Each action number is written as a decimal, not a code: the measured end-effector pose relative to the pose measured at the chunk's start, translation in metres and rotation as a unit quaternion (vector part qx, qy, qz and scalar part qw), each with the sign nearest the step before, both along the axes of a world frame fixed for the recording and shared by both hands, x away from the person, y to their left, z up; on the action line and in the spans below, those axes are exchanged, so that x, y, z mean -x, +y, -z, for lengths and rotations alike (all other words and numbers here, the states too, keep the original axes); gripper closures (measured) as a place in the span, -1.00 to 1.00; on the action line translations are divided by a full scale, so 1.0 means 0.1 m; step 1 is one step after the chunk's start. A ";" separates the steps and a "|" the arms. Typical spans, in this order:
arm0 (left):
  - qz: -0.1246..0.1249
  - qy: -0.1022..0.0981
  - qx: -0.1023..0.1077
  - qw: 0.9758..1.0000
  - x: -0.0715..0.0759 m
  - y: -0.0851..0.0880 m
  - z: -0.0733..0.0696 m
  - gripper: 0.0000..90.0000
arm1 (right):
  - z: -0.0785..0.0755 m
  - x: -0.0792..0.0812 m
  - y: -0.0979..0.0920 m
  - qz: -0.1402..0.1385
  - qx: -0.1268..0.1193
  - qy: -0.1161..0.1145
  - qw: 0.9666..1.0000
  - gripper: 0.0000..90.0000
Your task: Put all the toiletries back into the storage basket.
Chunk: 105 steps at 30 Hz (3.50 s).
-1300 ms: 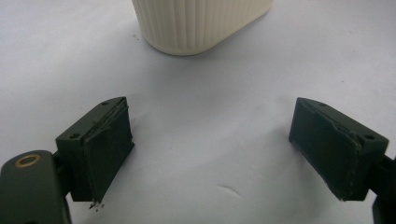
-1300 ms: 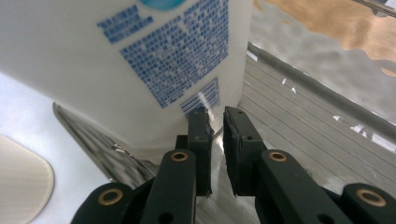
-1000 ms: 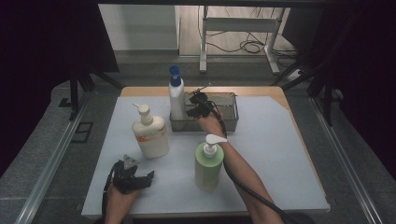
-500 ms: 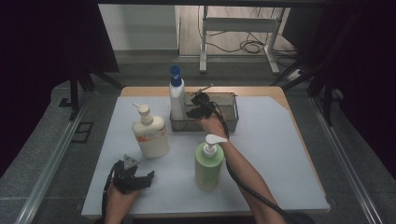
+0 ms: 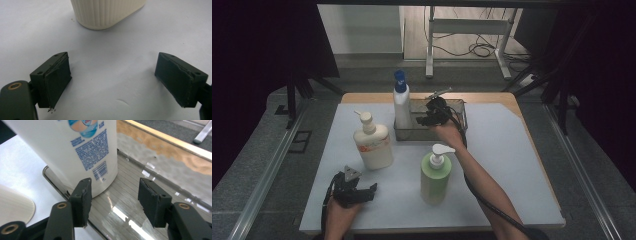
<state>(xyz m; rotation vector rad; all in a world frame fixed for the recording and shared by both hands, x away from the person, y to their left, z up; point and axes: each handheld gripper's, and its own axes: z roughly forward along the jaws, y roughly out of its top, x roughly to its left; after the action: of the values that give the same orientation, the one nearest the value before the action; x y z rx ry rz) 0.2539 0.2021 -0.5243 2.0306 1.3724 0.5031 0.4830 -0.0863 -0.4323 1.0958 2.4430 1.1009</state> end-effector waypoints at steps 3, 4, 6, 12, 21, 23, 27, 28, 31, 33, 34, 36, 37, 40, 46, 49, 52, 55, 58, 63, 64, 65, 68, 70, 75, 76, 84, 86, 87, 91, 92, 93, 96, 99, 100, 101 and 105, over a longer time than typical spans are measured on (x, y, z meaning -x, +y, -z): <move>0.000 0.000 -0.001 1.000 0.00 0.00 0.00 -0.72 | -0.04 0.04 -0.03 -0.007 -0.001 -0.009 1.000 -0.08; 0.000 0.000 0.000 1.000 0.00 0.00 0.00 -0.72 | -0.04 0.05 -0.03 -0.010 -0.001 -0.011 1.000 -0.10; 0.000 0.000 0.000 1.000 0.00 0.00 0.00 -0.72 | -0.06 0.08 -0.04 -0.015 -0.002 -0.014 1.000 -0.13; 0.000 0.000 0.000 1.000 0.00 0.00 0.00 -0.72 | -0.09 0.15 -0.09 -0.027 -0.001 -0.021 0.999 -0.22; 0.000 -0.001 -0.001 1.000 0.00 0.00 0.00 -0.72 | -0.14 0.26 -0.21 -0.042 -0.006 -0.023 0.999 -0.35; 0.000 0.000 0.001 1.000 0.00 0.00 0.00 -0.72 | -0.15 0.30 -0.23 -0.050 -0.003 -0.025 0.998 -0.38; 0.000 -0.001 0.000 1.000 0.00 0.00 0.00 -0.72 | -0.18 0.37 -0.27 -0.064 -0.003 -0.027 0.998 -0.43; 0.000 -0.001 0.001 1.000 0.00 0.00 0.00 -0.72 | -0.19 0.38 -0.28 -0.067 -0.003 -0.029 0.997 -0.45; 0.000 -0.001 0.001 1.000 0.00 0.00 0.00 -0.72 | -0.20 0.43 -0.31 -0.073 -0.003 -0.031 0.997 -0.50; -0.001 -0.002 0.000 1.000 0.00 0.00 0.00 -0.72 | -0.21 0.45 -0.33 -0.076 -0.002 -0.033 0.997 -0.54; -0.001 -0.002 0.000 1.000 0.00 0.00 0.00 -0.72 | -0.21 0.47 -0.34 -0.077 0.000 -0.034 0.996 -0.56; 0.000 -0.002 0.000 1.000 0.00 0.00 0.00 -0.72 | -0.22 0.49 -0.35 -0.079 0.000 -0.035 0.996 -0.60; 0.000 -0.002 0.000 1.000 0.00 0.00 0.00 -0.72 | -0.22 0.50 -0.36 -0.080 0.000 -0.037 0.996 -0.63; -0.001 -0.002 0.000 1.000 0.00 0.00 0.00 -0.72 | -0.22 0.52 -0.38 -0.082 0.003 -0.037 0.996 -0.68; -0.001 -0.002 0.000 1.000 0.00 0.00 0.00 -0.72 | -0.19 0.58 -0.42 -0.092 0.008 -0.036 0.995 -0.71; -0.001 -0.002 0.000 1.000 0.00 0.00 0.00 -0.72 | -0.19 0.62 -0.45 -0.097 0.009 -0.038 0.994 -0.72; -0.001 -0.002 0.000 1.000 0.00 0.00 0.00 -0.72 | -0.19 0.65 -0.49 -0.101 0.005 -0.039 0.994 -0.76; -0.001 -0.002 -0.001 1.000 0.00 0.00 0.00 -0.72 | -0.20 0.69 -0.52 -0.103 0.005 -0.040 0.994 -0.83; -0.001 -0.002 -0.001 1.000 0.00 0.00 0.00 -0.72 | -0.19 0.73 -0.55 -0.109 0.009 -0.039 0.993 -0.85; -0.001 -0.002 -0.001 1.000 0.00 0.00 0.00 -0.72 | -0.17 0.79 -0.60 -0.115 0.015 -0.041 0.992 -0.90; -0.001 -0.002 -0.001 1.000 0.00 0.00 0.00 -0.72 | -0.17 0.80 -0.61 -0.115 0.017 -0.042 0.992 -0.91; -0.001 -0.002 -0.001 1.000 0.00 0.00 0.00 -0.72 | -0.16 0.81 -0.62 -0.116 0.018 -0.043 0.992 -0.91; -0.001 -0.002 -0.001 1.000 0.00 0.00 0.00 -0.72 | -0.14 0.83 -0.66 -0.118 0.019 -0.042 0.992 -0.92; -0.001 -0.002 -0.001 1.000 0.00 0.00 0.00 -0.72 | -0.13 0.85 -0.68 -0.118 0.020 -0.041 0.992 -0.92; -0.001 -0.002 -0.001 1.000 0.00 0.00 0.00 -0.72 | -0.09 0.89 -0.75 -0.120 0.021 -0.042 0.992 -0.93; -0.001 -0.002 -0.001 1.000 0.00 0.00 0.00 -0.72 | -0.09 0.90 -0.77 -0.119 0.021 -0.042 0.992 -0.93; -0.001 -0.002 -0.001 1.000 0.00 0.00 0.00 -0.72 | -0.06 1.01 -0.88 -0.122 0.022 -0.036 0.992 -0.92; -0.001 -0.002 -0.001 1.000 0.00 0.00 0.00 -0.72 | -0.05 1.05 -0.91 -0.122 0.024 -0.035 0.992 -0.92; -0.001 -0.002 -0.001 1.000 0.00 0.00 0.00 -0.72 | -0.05 1.07 -0.93 -0.123 0.024 -0.035 0.991 -0.92; -0.001 -0.002 -0.001 1.000 0.00 0.00 0.00 -0.72 | -0.03 1.15 -0.98 -0.126 0.030 -0.034 0.991 -0.92; -0.001 -0.002 -0.001 1.000 0.00 0.00 0.00 -0.72 | -0.03 1.17 -1.00 -0.126 0.030 -0.032 0.991 -0.92; -0.001 -0.002 -0.001 1.000 0.00 0.00 0.00 -0.72 | -0.03 1.19 -1.01 -0.129 0.031 -0.034 0.991 -0.92; -0.001 -0.002 -0.001 1.000 0.00 0.00 0.00 -0.72 | -0.02 1.27 -1.05 -0.132 0.026 -0.033 0.990 -0.92; -0.001 -0.002 -0.001 1.000 0.00 0.00 0.00 -0.72 | -0.01 1.35 -1.09 -0.137 0.021 -0.030 0.990 -0.93; -0.001 -0.002 -0.001 1.000 0.00 0.00 0.00 -0.72 | -0.01 1.37 -1.10 -0.139 0.019 -0.027 0.990 -0.93; -0.001 -0.002 -0.002 1.000 0.00 0.00 0.00 -0.72 | 0.00 1.41 -1.11 -0.142 0.018 -0.025 0.989 -0.94; 0.000 -0.003 -0.002 1.000 0.00 0.00 0.00 -0.72 | 0.00 1.49 -1.16 -0.148 0.017 -0.025 0.988 -0.94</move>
<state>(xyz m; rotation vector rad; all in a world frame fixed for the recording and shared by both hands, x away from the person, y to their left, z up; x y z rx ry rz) 0.2536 0.2020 -0.5245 2.0318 1.3686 0.5123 0.3341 -0.2025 -0.4328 0.6991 2.6323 1.1464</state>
